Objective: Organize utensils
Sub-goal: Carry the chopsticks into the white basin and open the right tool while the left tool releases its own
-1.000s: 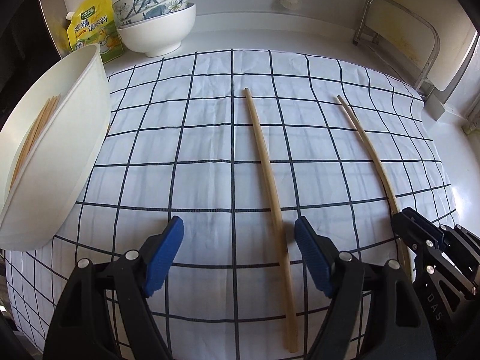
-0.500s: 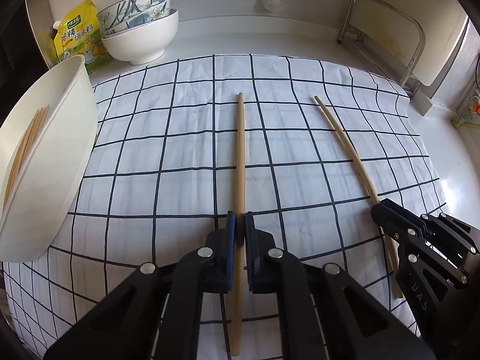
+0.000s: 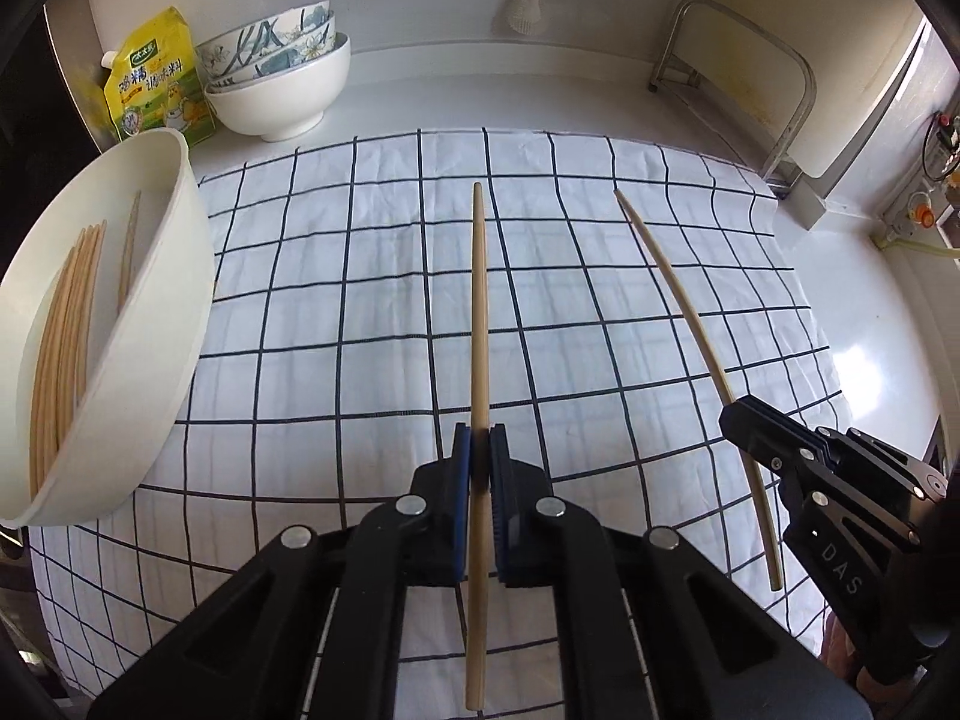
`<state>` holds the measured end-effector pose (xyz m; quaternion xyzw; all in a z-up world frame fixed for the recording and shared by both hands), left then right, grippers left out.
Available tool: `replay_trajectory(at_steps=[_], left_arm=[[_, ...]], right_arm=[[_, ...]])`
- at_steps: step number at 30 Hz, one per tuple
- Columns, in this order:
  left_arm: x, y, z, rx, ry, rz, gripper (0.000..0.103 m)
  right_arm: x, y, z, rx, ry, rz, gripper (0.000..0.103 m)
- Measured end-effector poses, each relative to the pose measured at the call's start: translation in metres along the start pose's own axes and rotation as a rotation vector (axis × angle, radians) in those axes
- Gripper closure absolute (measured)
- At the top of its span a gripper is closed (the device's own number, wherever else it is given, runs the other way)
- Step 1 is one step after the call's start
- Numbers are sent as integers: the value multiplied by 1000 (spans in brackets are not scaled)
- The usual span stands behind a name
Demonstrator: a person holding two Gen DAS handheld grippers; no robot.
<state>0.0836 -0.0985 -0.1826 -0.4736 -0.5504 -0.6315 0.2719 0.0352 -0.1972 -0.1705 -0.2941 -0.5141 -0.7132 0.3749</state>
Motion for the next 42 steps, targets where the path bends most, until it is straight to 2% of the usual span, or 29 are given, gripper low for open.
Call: replay_trajectory(at_steps=[7, 13, 18, 26, 30, 36, 42], left_arm=[[37, 18, 13, -44, -34, -59, 96], [71, 33, 46, -60, -63, -111, 96], [105, 52, 88, -54, -62, -178, 96], [137, 65, 173, 18, -18, -236, 96], [139, 68, 221, 64, 20, -245, 96], [120, 63, 274, 114, 63, -210, 96], [85, 55, 307, 155, 63, -146, 96]], right_arm=[[23, 20, 24, -24, -7, -60, 97], [39, 44, 62, -23, -15, -109, 97], [41, 67, 106, -14, 16, -139, 97], [11, 95, 193, 59, 84, -128, 97], [-7, 105, 239, 107, 129, -111, 97], [-39, 112, 304, 162, 183, -64, 97], [-82, 97, 336, 149, 192, 41, 97]])
Point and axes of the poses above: each gripper's, at about its wrist camera, not at the fingertips, and x roughly against the way its jaws point, z to its left, y to its top, the point moved 9 cm from there along -x, roughly the way its jaws point
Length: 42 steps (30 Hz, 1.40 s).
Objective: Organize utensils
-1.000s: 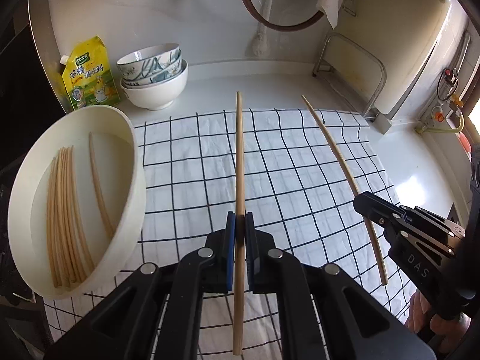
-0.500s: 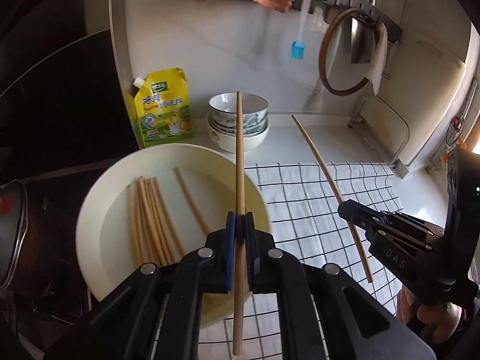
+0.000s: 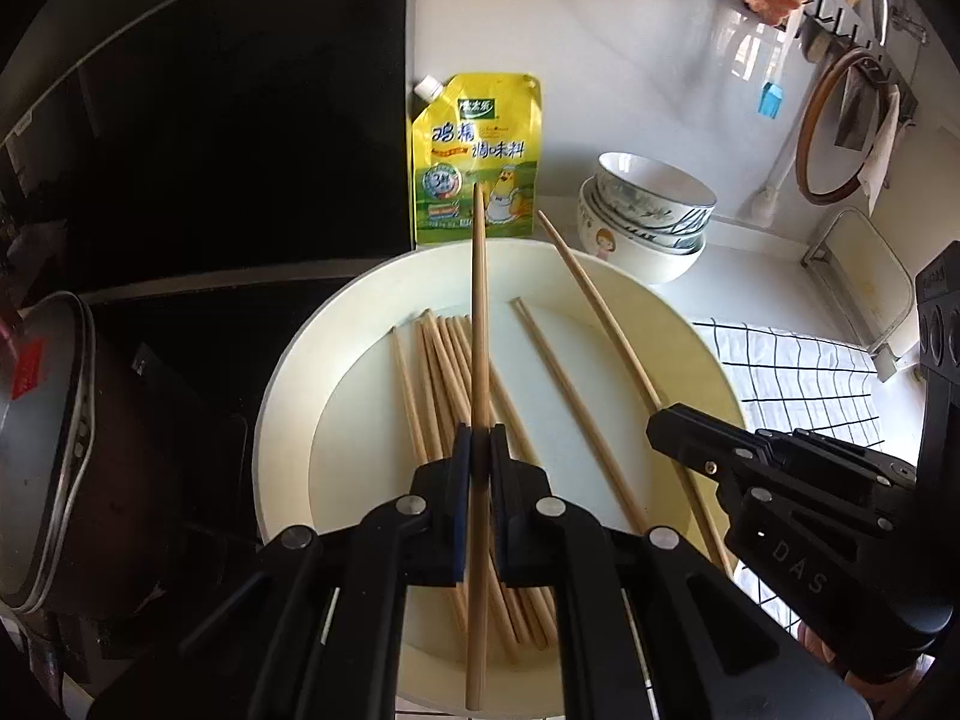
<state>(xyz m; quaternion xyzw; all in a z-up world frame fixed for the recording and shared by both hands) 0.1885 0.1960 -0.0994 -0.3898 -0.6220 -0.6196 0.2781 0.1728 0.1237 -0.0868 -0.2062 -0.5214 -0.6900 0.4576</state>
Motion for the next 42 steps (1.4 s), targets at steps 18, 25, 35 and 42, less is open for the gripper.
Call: replay_trajectory(at_steps=[18, 25, 35, 42], left_arm=[[-36, -24, 18, 39, 8, 121, 96], [-22, -22, 25, 71, 42, 96, 54], [9, -21, 28, 103, 91, 39, 39], [26, -25, 28, 125, 125, 24, 29]], right_arm=[[-30, -18, -10, -27, -68, 96, 96], [-14, -19, -11, -8, -83, 73, 95], [12, -23, -9, 30, -83, 43, 83], [31, -25, -13, 40, -118, 13, 75]])
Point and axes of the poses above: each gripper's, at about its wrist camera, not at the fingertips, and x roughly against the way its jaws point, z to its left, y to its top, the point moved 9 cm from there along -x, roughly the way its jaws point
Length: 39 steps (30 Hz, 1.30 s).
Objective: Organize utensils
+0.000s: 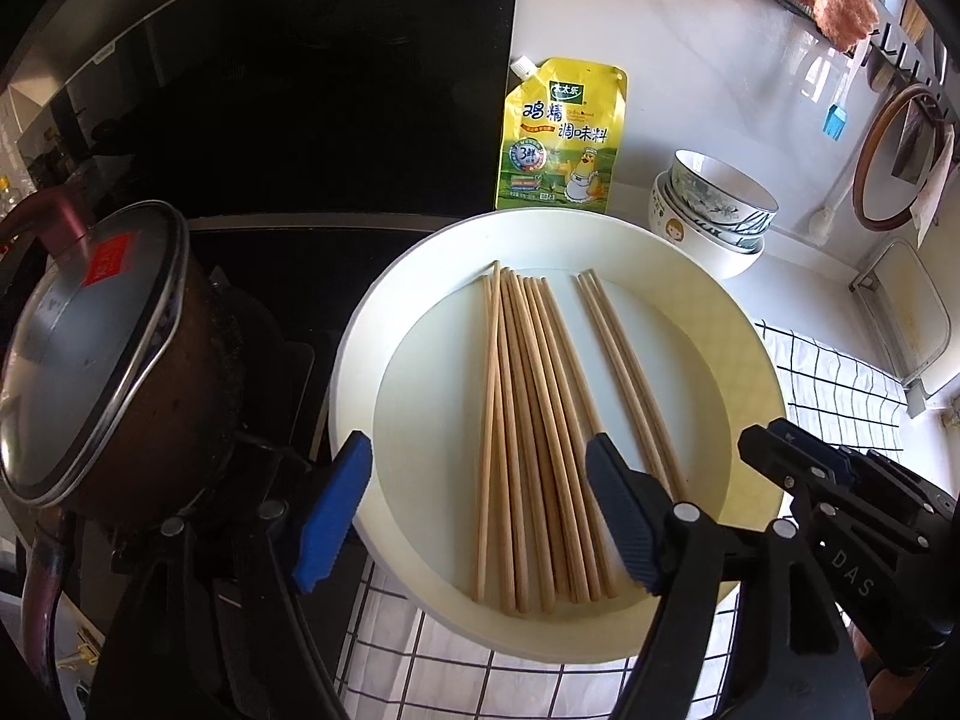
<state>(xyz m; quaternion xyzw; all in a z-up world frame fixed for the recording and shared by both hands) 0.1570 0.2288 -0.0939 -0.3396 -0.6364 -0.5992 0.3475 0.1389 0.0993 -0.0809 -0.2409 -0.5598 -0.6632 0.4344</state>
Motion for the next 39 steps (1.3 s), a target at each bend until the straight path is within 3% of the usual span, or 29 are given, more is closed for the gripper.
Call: replay_trajectory(at_steps=[3, 11, 16, 21, 39], left_arm=[[8, -1, 0, 9, 12, -15, 24], [27, -4, -4, 27, 20, -40, 24], [37, -7, -7, 33, 24, -54, 15], [41, -9, -9, 39, 30, -53, 13], [50, -9, -12, 45, 90, -54, 8]], right_arm=[[5, -3, -2, 7, -9, 4, 73], [17, -10, -2, 22, 3, 5, 65], [23, -14, -1, 36, 8, 5, 63], [28, -15, -2, 44, 11, 1, 60], [36, -20, -11, 54, 11, -4, 59]])
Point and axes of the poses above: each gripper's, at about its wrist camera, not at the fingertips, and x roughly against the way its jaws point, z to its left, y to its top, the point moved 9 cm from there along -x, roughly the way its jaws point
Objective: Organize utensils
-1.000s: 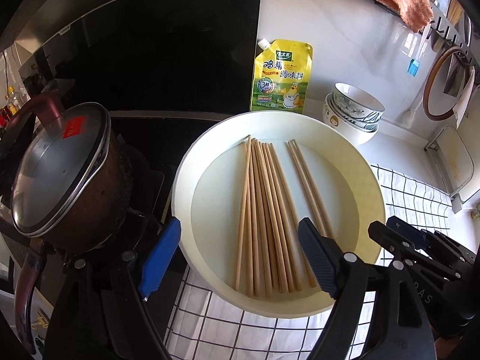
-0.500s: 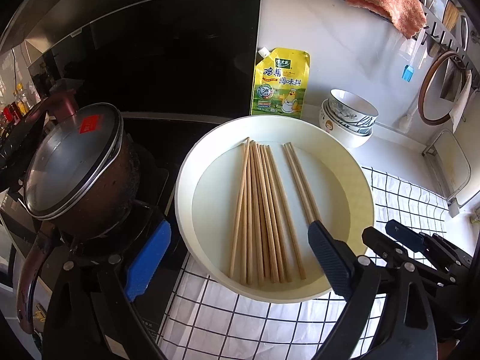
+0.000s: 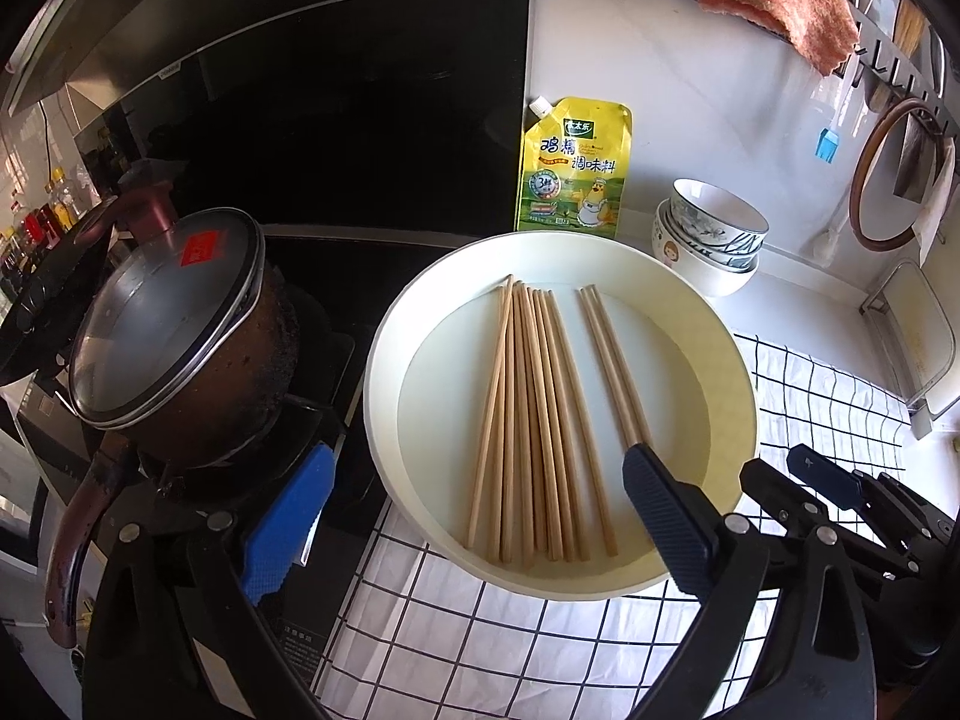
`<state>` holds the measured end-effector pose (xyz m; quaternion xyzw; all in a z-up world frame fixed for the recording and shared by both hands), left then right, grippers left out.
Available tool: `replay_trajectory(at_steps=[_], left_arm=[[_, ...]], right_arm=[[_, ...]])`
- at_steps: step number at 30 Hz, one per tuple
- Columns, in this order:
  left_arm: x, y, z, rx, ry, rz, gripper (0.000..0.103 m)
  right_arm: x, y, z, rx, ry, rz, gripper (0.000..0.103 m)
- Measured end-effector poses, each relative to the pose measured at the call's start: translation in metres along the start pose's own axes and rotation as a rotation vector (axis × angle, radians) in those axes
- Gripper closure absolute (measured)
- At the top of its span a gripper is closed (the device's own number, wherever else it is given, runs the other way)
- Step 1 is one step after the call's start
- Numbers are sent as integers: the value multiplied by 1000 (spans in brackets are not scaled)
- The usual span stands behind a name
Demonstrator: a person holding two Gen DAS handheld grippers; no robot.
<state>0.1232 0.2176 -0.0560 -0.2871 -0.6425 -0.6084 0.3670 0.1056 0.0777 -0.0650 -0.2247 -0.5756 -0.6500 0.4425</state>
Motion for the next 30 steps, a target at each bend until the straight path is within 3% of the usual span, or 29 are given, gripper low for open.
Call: replay_trajectory(at_steps=[30], left_arm=[[-4, -3, 6, 25, 15, 22, 7]], right_arm=[[1, 0, 0, 8, 3, -4, 59]])
Point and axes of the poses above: each gripper's, at about its wrist camera, not at the fingertips, and x roughly against the way its jaws point, z to its left, y to its top, the point moved 9 cm from there along -x, roughly the way its jaws point
